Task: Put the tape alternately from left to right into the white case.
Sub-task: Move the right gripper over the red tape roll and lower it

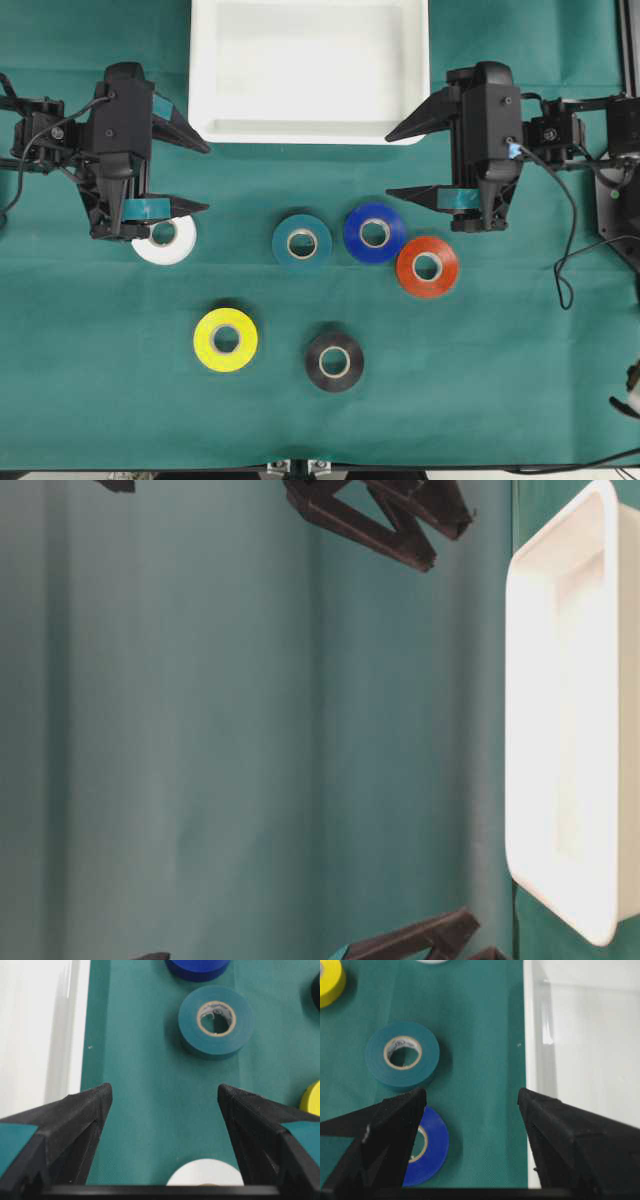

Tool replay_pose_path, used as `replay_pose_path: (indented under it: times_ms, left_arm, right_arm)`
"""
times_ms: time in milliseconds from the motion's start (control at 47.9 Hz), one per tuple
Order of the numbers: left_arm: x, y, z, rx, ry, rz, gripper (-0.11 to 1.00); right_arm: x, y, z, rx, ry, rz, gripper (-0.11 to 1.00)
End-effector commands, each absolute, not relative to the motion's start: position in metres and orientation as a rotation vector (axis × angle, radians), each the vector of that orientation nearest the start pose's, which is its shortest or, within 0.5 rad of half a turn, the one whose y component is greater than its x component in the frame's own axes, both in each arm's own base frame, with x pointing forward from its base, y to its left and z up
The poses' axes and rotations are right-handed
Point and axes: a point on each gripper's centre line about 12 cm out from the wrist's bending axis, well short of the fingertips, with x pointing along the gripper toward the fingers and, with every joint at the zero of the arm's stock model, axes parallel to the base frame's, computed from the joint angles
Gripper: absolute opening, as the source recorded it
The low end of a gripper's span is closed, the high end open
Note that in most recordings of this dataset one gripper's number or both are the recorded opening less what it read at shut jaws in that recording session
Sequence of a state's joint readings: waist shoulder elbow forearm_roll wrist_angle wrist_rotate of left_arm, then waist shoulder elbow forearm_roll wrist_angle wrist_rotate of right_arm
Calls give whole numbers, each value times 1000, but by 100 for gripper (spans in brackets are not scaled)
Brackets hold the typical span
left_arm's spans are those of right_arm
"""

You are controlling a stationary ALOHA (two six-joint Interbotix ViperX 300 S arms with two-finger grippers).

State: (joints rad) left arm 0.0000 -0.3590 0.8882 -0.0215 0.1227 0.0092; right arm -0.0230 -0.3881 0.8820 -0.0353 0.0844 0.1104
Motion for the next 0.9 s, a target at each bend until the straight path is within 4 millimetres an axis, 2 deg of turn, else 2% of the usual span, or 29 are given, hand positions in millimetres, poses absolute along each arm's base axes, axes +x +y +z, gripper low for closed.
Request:
replay_pose_path:
  times_ms: [0,292,480,877]
  left_arm:
    - [308,-1,217,-13,621,-2,83]
    - [307,-1,216,-13,630,-2,83]
    - [307,-1,215,-13,634,-2,83]
    - [308,-1,215,-15,634,-1,83]
  right_arm:
    - [310,-8,232,84,548,-50,84]
    - [310,-6,232,84,546,-43,84]
    - [311,10,235,89,542,1,84]
    - [304,35,225,118,574,66,84]
